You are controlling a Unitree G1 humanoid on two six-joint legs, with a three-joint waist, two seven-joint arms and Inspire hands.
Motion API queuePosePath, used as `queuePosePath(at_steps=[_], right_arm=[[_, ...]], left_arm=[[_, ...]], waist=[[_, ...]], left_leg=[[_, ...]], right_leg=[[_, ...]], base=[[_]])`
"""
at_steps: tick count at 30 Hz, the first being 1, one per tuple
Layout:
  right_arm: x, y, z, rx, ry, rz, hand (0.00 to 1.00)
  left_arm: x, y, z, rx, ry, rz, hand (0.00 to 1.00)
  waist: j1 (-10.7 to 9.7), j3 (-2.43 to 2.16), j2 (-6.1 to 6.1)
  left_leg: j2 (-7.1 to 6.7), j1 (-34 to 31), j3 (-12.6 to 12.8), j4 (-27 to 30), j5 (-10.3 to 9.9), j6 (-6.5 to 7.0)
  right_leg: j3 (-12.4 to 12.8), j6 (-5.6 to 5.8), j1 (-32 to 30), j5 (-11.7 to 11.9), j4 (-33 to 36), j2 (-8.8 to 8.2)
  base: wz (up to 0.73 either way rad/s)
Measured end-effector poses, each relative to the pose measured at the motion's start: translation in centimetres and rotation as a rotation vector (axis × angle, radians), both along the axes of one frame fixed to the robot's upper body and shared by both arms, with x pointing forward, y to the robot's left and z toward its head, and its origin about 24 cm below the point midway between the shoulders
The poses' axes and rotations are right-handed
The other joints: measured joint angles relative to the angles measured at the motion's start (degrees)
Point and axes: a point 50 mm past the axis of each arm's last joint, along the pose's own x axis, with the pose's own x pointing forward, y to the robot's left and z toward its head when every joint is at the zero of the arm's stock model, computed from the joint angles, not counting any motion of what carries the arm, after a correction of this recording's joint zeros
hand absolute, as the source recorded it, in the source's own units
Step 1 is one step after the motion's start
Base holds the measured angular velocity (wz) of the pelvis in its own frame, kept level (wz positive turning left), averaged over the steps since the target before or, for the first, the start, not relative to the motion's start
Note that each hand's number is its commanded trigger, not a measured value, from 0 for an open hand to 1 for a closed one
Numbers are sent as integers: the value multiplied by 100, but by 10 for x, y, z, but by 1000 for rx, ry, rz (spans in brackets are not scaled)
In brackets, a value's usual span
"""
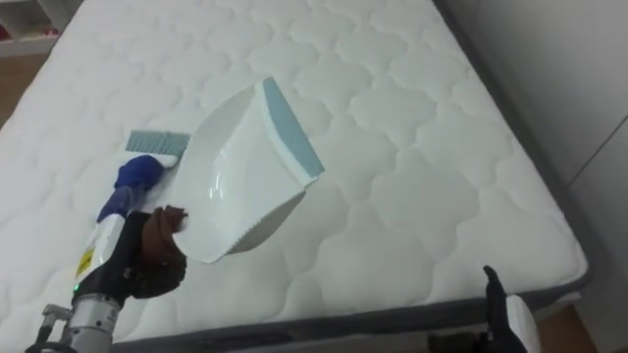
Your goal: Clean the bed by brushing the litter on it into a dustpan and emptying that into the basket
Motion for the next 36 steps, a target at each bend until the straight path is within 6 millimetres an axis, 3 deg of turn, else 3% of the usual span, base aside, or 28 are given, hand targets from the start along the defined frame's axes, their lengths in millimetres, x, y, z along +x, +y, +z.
queuePosePath(at_steps=[1, 2, 3, 7, 11, 15, 17, 22, 28, 33, 36], right_arm=[[-3, -1, -2, -2, 14, -12, 0], [-7, -2, -5, -10, 35, -20, 0], [-9, -3, -7, -16, 50, -19, 0], [-18, -4, -13, -19, 111, -24, 0], [-24, -8, -15, -23, 132, -53, 0], [-30, -7, -19, -12, 165, -67, 0], [-38, -5, -25, 11, 220, -83, 0], [-45, -3, -30, 35, 281, -70, 0], [-54, -3, -36, 69, 364, -57, 0], [-72, 1, -46, 76, 501, -58, 0], [-80, 3, -48, 92, 553, -70, 0]], left_arm=[[-2, 2, -3, 1, 19, 6, 85], [-4, 4, -7, 1, 37, 14, 61], [-6, 5, -9, 1, 47, 17, 0], [-14, 11, -20, -11, 115, 45, 0], [-18, 19, -24, -12, 139, 81, 0], [-27, 25, -35, -65, 193, 150, 0], [-39, 28, -47, -103, 252, 206, 0], [-68, 39, -69, -131, 399, 328, 0], [-109, 42, -90, -218, 558, 507, 0], [-137, 51, -97, -289, 653, 644, 0], [-155, 50, -102, -306, 736, 677, 0]], waist=[[-19, -17, 27], [-70, -21, 32], [-113, -21, 32], [-101, -10, 21], [28, 34, -59], [-25, 3, -72], [-32, -28, -129], [26, -40, -240], [78, -40, -234], [55, -60, -270], [51, -46, -274]], left_leg=[[-7, 7, 18, 2, -33, 7], [-31, 21, 13, -8, -47, 22], [-43, 31, 13, -12, -51, 28], [-95, 156, 150, -49, -144, 91], [-148, 330, 358, -62, -202, 148], [-156, 394, 380, -63, -263, 169], [-169, 404, 354, -75, -275, 179], [-166, 468, 312, -183, -275, 179], [-143, 670, 275, -363, -273, 181], [-156, 758, 247, -441, -273, 181], [-158, 892, 247, -472, -273, 181]], right_leg=[[-5, 5, 23, -2, -38, -14], [-7, 26, 30, -15, -35, -38], [-6, 36, 40, -20, -35, -51], [147, 92, 70, -149, 6, -96], [167, 151, 84, -233, 145, -175], [115, 177, 208, -230, 12, -173], [57, 195, 254, -224, -54, -190], [-72, 217, 319, -203, -180, -201], [-82, 244, 619, -65, -584, -175], [-119, 252, 730, -50, -662, -187], [-223, 252, 858, -50, -696, -208]], base=[[0], [0], [0], [-17], [-29], [-8], [8], [4], [1], [4], [-2]])
